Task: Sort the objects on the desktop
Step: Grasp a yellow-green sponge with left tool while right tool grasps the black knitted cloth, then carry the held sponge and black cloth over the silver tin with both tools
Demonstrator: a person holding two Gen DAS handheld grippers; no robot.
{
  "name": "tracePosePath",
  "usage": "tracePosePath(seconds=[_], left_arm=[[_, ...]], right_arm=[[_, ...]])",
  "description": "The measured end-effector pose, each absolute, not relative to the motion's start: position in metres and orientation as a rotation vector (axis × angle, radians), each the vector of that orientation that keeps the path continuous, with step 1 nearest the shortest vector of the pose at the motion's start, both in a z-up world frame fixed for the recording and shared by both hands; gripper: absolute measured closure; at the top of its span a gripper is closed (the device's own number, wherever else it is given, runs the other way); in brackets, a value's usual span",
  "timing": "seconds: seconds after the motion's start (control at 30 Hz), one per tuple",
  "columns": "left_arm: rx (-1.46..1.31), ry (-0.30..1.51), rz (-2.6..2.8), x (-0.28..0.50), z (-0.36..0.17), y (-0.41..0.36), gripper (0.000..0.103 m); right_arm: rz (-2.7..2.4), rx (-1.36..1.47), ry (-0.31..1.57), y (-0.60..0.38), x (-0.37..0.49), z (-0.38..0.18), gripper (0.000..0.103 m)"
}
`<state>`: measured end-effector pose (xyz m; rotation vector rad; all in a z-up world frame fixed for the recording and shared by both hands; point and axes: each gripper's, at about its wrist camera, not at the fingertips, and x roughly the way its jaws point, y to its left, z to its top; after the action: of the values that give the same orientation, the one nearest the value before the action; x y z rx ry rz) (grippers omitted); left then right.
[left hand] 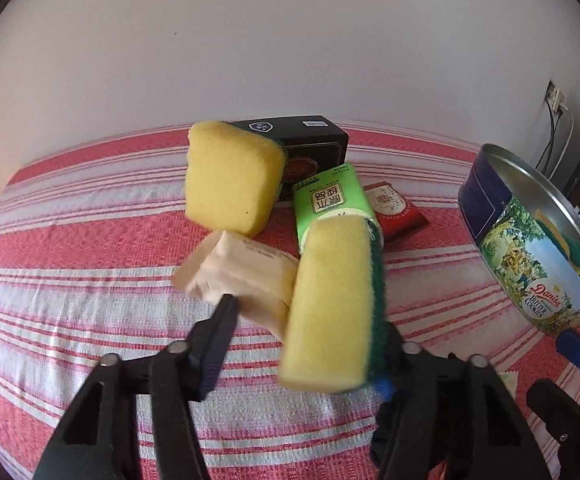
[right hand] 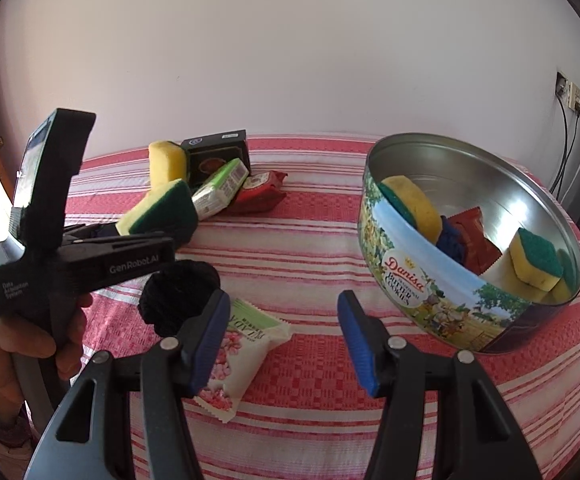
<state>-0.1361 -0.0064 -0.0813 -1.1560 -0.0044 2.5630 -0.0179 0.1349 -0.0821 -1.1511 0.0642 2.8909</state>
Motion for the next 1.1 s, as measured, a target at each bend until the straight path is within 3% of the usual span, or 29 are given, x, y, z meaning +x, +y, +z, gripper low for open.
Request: tracePosePath(seconds=[0.17, 0.33, 0.6, 0.63, 0.8, 0.87, 0.97, 1.1], left_arm=[[-1.084, -0.056, 2.583, -0.128, -0.072, -0.023, 0.067], [-0.943, -0.137, 2.567, -0.112, -0.056, -0.047, 0.067], [-0.870, -0.336, 2.696, -0.110, -0.045, -0.095, 0.067], [-0.876, -0.344, 2.699, -0.109, -0.045, -0.097, 0.067], [-0.879, -0.267, 2.745, -0.108, -0.045, -0.092, 0.067], [-0.882, -0.274, 2.744, -0.108, -0.045, -0.092, 0.067], [-0.885, -0.297, 2.743, -0.109, -0.044, -0.095, 0.067], [-0.883, -0.295, 2.759, -0.108, -0.044, -0.098, 0.067]], right_arm=[[2.893, -1.172, 0.046, 0.127, -0.020, -0.086, 0.047], [2.926, -1.186, 0.057, 0.125, -0.024, -0.086, 0.047], [3.009, -1.253, -0.092, 0.094, -0.044, -0.100, 0.031], [3.019, -1.262, -0.112, 0.089, -0.048, -0.103, 0.025], [3.027, -1.294, -0.159, 0.077, -0.066, -0.115, 0.023], [3.033, -1.331, -0.127, 0.076, -0.070, -0.117, 0.025], [3.051, -1.469, 0.032, 0.079, -0.080, -0.126, 0.036], [3.083, -1.569, 0.230, 0.078, -0.088, -0.130, 0.061]])
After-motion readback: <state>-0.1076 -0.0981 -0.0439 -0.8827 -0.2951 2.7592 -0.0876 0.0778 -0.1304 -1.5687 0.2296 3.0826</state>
